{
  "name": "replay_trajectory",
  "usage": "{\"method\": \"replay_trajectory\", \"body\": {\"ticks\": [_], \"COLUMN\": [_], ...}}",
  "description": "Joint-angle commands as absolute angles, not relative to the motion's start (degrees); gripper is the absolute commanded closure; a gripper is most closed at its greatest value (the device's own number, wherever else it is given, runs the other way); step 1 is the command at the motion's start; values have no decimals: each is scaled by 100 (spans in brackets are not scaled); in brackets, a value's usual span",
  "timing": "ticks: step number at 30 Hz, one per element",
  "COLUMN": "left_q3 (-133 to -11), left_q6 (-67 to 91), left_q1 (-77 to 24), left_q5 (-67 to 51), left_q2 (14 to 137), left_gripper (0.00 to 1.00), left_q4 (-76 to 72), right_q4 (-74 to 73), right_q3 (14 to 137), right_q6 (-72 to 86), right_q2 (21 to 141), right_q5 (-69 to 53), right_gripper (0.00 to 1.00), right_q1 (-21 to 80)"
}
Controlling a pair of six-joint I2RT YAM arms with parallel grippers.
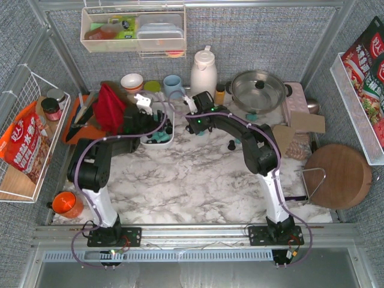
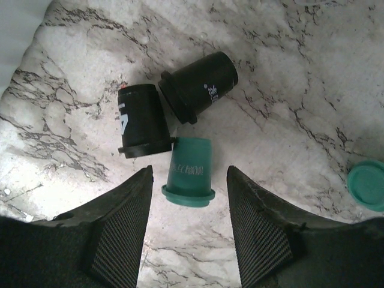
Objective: Mix the coffee capsules in the storage basket
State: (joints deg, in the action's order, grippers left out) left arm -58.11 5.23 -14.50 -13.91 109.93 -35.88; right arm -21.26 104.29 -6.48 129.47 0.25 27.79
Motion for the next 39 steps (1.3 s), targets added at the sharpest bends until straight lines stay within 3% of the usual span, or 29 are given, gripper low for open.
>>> {"method": "replay_trajectory", "body": {"ticks": [1,7,11,20,28,39], "left_q3": [-5286,-4737,-4455,-4020,-3441,-2359], "left_q6": [621,767,796,161,-482,-1212], "left_q1": [-1507,-1671,-1797,-2360,-2763,-3259], "left_q5": [-1478,-1367,-1345,-1216,-1901,-2989], "left_q2": [10351,9560,9165,8812,9001,9770], "left_gripper": [1,1,1,1,1,1], "left_q4": [-4476,-4350,-4293,-4442,-5673,-9645], "right_q4": [-2238,-2421,-2519,-2543,-1397,1693], "right_q3": [10666,11021,11074,10816,9013,6118], "right_q6": [-771,-799,-823,-700,-64,1974], "right_q2": [13153,13421,13471,13068,11274,8962], "right_q5": [-1,25,35,-35,-515,-1999], "right_gripper": [44,51,63,73,75,76], "right_q1": [2777,2772,2775,2777,2777,2777]}}
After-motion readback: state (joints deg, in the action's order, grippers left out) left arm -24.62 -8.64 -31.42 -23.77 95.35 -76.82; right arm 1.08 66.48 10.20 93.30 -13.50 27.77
